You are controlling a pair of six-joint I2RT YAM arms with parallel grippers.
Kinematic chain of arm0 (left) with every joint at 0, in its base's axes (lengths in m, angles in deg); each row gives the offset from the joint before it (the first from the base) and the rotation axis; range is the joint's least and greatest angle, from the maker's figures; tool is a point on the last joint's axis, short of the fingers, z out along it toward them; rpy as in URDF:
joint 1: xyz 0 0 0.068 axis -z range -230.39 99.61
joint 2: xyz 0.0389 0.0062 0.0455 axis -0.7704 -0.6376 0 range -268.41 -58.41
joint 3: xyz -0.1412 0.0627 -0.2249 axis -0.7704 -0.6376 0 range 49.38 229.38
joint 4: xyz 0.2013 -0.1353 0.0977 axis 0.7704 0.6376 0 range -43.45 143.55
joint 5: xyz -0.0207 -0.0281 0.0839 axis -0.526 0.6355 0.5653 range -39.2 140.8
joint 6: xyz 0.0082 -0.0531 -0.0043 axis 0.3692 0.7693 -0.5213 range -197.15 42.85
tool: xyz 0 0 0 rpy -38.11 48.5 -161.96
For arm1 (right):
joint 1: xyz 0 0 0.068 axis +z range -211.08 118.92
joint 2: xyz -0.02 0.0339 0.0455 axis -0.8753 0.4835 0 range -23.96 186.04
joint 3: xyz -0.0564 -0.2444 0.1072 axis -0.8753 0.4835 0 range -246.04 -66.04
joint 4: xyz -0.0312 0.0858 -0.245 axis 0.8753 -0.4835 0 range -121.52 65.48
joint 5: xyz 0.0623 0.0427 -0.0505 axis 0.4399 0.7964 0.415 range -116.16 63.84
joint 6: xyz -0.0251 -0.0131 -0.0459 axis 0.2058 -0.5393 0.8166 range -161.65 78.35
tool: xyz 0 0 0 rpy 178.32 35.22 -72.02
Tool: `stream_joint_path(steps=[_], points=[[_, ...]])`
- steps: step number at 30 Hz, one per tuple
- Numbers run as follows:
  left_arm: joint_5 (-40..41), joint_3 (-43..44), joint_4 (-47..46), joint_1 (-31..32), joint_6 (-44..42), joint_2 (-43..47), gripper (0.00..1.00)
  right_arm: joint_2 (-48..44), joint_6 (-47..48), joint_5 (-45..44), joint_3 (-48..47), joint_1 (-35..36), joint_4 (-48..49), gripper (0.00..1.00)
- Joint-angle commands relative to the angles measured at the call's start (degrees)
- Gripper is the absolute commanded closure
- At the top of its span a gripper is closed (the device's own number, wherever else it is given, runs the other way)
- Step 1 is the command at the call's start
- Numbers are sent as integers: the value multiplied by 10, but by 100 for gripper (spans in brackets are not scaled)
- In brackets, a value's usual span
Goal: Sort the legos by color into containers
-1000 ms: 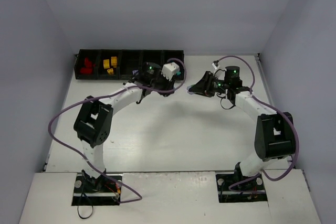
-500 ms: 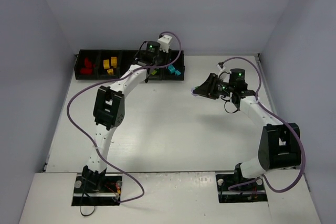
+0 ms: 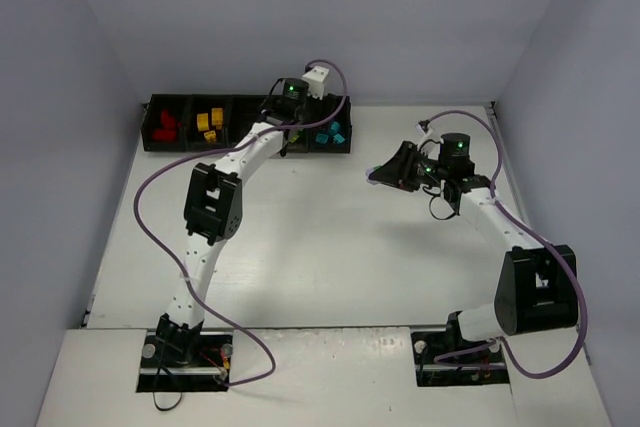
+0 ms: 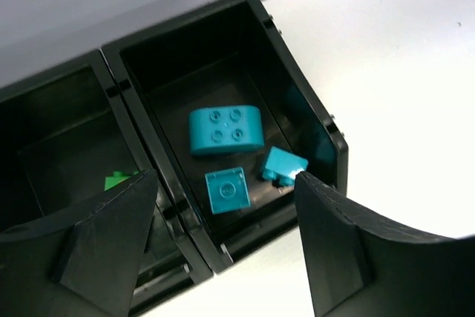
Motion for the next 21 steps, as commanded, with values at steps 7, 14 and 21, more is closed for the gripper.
stream_joint_path(steps=[7, 14, 21], points=[[-176, -130, 14, -3, -89, 207, 32, 30, -52, 18, -61, 4, 20, 100], [-297, -352, 5, 10, -204, 365, 32, 100, -96, 83, -105, 9, 52, 100], [-279, -427, 3, 51, -239, 418, 32, 124, -92, 136, -131, 23, 74, 100]])
